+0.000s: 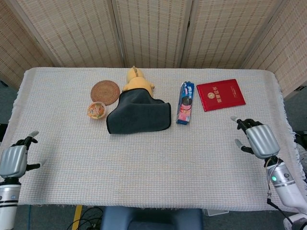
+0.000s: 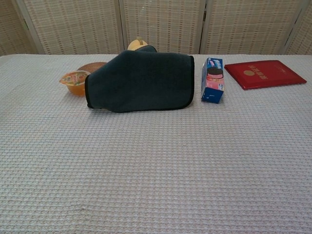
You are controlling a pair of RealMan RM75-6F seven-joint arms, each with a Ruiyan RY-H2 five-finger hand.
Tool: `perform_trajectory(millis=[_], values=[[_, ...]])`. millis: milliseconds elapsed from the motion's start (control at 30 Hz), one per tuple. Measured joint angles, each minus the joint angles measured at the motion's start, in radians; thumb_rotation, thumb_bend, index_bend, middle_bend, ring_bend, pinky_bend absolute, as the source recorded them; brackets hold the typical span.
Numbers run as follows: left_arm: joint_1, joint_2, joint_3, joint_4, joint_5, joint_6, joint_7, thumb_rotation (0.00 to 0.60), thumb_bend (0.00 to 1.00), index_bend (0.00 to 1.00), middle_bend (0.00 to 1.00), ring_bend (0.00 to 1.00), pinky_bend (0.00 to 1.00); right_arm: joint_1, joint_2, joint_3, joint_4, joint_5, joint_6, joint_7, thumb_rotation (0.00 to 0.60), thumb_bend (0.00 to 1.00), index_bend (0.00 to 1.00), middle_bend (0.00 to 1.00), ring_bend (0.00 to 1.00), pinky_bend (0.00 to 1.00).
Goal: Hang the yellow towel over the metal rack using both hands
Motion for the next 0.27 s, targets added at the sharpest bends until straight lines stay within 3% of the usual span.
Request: perform_trajectory(millis=[267], values=[[0.100, -0.017, 0.046, 0.019, 0.120, 0.095, -0.021, 0.600, 0.02, 0.21, 0.38, 0.36, 0.50, -0.124, -0.038, -0.037, 0.017, -0.037, 0.117, 0.021, 0.600, 0.33, 0.20, 0.42, 0.34, 0.46]])
